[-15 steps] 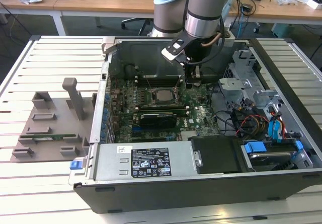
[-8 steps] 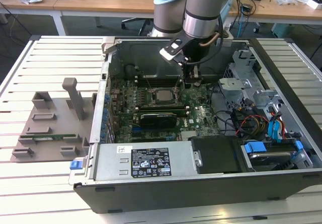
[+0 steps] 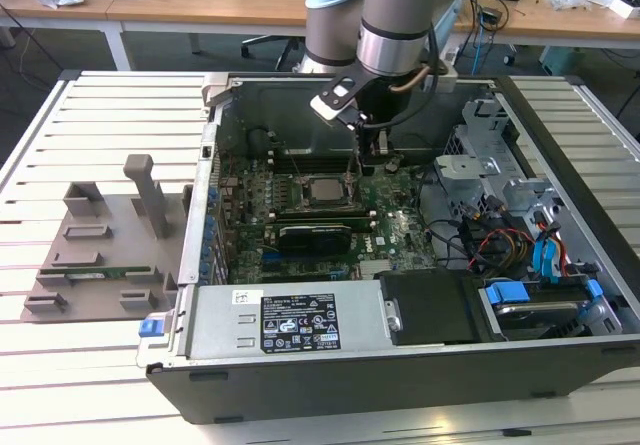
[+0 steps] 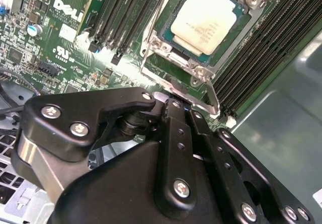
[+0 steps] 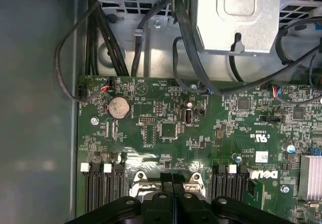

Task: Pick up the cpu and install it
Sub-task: 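Close the cpu cover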

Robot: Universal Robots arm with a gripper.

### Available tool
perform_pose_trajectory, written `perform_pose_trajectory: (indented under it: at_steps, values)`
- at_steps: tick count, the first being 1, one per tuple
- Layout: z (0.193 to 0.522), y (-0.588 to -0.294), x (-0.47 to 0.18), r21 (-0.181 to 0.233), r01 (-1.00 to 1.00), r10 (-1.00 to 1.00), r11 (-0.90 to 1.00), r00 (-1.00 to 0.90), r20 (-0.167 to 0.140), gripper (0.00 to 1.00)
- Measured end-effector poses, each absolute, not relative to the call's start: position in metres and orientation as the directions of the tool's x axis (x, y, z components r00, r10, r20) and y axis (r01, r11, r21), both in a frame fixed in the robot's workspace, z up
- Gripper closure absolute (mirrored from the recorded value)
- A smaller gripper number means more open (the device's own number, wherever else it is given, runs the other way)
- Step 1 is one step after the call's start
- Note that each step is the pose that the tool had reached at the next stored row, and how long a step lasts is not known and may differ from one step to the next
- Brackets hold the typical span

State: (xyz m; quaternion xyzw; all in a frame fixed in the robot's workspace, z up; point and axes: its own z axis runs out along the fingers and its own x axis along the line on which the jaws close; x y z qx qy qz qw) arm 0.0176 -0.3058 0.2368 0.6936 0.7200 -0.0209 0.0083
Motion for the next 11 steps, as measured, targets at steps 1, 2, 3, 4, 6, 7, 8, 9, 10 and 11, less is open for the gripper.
perform_pose_trajectory:
  at_steps: [1,2,3,4,6,7,8,9,10,11]
  values:
    - [0.2368,-0.3058,0.0169,-0.019,0.999,0.998,0.037,-0.038,-0.041,0.89]
    - [0.2368,-0.3058,0.0162,-0.019,0.999,0.998,0.037,-0.038,-0.041,0.89]
    - [0.2368,-0.3058,0.0155,-0.019,0.999,0.998,0.037,-0.038,-0.041,0.89]
    - [0.2368,-0.3058,0.0148,-0.019,0.999,0.998,0.037,-0.038,-0.041,0.89]
    - [0.2368,-0.3058,0.0125,-0.019,0.999,0.998,0.037,-0.038,-0.041,0.89]
    - [0.2368,-0.3058,0.0118,-0.019,0.999,0.998,0.037,-0.038,-0.041,0.89]
    - [0.2368,-0.3059,0.0108,-0.019,0.999,0.998,0.037,-0.038,-0.041,0.89]
    - [0.2368,-0.3058,0.0100,-0.019,0.999,0.998,0.037,-0.038,-0.041,0.89]
    - [0.2368,-0.3058,0.0093,-0.019,0.999,0.998,0.037,-0.038,-0.041,0.89]
    - [0.2368,-0.3059,0.0083,-0.019,0.999,0.998,0.037,-0.038,-0.041,0.89]
